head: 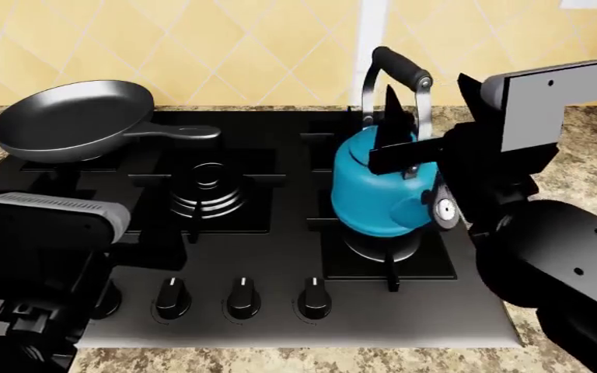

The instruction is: Pick the kettle from the counter and place it on a stove burner. Then turn the burner on.

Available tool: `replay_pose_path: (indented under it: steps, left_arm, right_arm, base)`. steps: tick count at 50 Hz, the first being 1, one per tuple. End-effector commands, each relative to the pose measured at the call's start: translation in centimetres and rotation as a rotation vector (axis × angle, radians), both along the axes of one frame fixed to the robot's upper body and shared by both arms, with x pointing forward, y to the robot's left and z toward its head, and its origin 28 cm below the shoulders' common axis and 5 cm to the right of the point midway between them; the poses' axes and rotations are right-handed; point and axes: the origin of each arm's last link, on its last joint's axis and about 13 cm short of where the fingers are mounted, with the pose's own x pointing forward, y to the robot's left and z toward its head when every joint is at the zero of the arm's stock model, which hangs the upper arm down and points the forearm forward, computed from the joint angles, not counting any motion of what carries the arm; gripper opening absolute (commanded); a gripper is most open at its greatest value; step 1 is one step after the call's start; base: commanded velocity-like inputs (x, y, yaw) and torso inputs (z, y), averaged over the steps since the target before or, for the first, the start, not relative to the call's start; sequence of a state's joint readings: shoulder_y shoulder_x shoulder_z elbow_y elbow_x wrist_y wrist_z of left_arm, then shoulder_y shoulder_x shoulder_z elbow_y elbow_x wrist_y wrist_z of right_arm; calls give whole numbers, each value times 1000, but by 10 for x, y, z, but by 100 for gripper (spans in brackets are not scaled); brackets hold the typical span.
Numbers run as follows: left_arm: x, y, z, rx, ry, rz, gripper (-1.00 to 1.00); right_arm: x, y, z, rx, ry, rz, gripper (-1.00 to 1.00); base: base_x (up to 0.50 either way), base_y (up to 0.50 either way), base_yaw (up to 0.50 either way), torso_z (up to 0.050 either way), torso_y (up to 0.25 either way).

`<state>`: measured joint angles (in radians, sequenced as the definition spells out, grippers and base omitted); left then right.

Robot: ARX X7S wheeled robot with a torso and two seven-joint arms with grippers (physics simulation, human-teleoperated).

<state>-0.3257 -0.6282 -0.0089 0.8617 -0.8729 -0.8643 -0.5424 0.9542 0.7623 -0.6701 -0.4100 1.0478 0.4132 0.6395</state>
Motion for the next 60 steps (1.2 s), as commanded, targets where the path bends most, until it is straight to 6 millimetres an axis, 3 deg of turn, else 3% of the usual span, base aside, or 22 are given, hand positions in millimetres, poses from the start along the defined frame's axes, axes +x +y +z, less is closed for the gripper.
replay_pose_path:
  steps: [1, 8, 20, 31, 36, 60]
  left_arm:
    - [-2, -2, 2, 1, -3, -11, 100]
    - [-2, -1, 4, 8, -6, -1, 100]
    - [-2, 1, 4, 2, -5, 5, 100]
    - [-4, 1, 2, 7, -6, 8, 100]
    - [-4, 0, 2, 9, -6, 7, 100]
    - [-2, 1, 0, 2, 7, 8, 100]
  right_arm:
    - [-31, -1, 14, 40, -15, -17, 100]
    - [-69, 8, 22, 42, 43, -42, 100]
    - [-110, 36, 20, 41, 107, 35, 100]
    - [-119, 43, 12, 224, 156, 4, 100]
    - [-127, 48, 5, 230, 235, -23, 100]
    - [-122, 58, -22, 221, 479, 19, 100]
  base:
    - [0, 0, 0, 0, 0]
    - [0, 0, 0, 0, 0]
    - [0, 0, 0, 0, 0]
    - [0, 0, 0, 0, 0]
    - [0, 0, 0, 0, 0]
    - [0, 0, 0, 0, 0]
